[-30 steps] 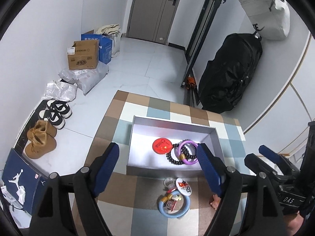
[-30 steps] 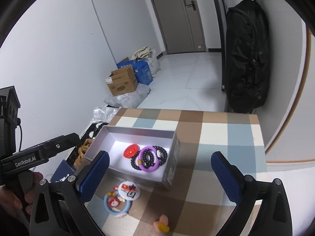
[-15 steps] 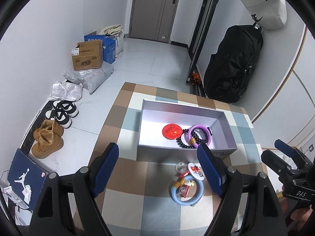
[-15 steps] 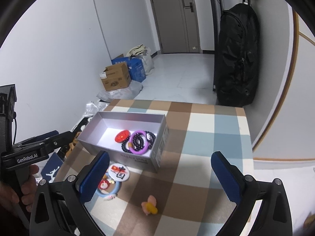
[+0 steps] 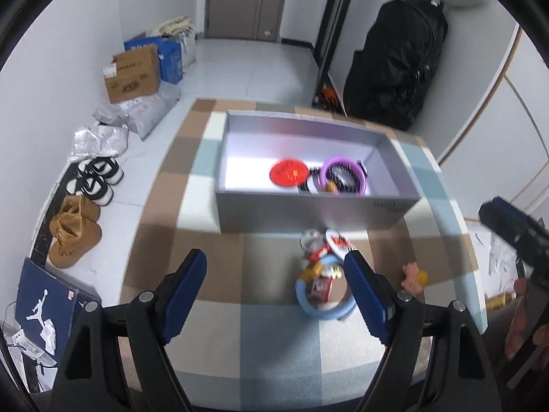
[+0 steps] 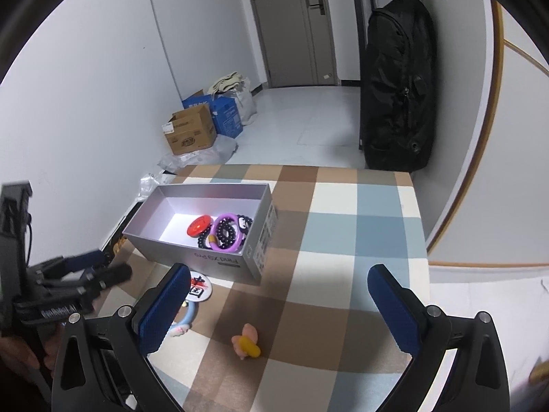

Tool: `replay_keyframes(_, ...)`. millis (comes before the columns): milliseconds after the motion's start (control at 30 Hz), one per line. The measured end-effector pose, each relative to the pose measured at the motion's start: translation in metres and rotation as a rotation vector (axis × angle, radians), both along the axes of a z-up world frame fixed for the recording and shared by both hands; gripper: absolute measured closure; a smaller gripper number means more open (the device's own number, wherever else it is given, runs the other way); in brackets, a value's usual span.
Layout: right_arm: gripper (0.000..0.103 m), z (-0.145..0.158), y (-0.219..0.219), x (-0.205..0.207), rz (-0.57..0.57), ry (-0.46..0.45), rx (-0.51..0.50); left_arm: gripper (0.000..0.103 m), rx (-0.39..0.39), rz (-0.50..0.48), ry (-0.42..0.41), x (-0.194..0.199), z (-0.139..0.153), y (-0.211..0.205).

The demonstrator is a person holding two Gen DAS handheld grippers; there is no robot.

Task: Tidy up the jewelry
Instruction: 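Withdraw both tools from the box, then move the left tool to the blue ring with charms and grasp it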

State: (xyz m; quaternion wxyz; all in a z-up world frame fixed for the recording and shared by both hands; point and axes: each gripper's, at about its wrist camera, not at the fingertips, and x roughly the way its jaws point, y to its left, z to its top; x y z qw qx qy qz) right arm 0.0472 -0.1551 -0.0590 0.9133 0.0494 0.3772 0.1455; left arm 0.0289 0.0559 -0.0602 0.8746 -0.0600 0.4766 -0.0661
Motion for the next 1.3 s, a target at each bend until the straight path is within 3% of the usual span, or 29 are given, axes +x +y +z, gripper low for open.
replay_keyframes(500, 0.000, 0.001, -0.014, 0.003, -0.012, 0.029, 0.058, 0.024, 0.018, -0.146, 0.103, -0.002, -0.022, -0.026)
replay_keyframes(967, 0.000, -0.002, -0.022, 0.003, -0.019, 0.049, 0.072, 0.024, 0.145, -0.185, 0.130, -0.001, -0.032, -0.044)
replay_keyframes(1200, 0.000, -0.004, -0.024, 0.004, -0.021, 0.063, 0.073, 0.025, 0.142, -0.188, 0.132, -0.002, -0.032, -0.037)
replay_keyframes(1300, 0.000, -0.005, -0.022, 0.004, -0.018, 0.067, 0.068, 0.038, 0.165, -0.208, 0.121, -0.001, -0.031, -0.043)
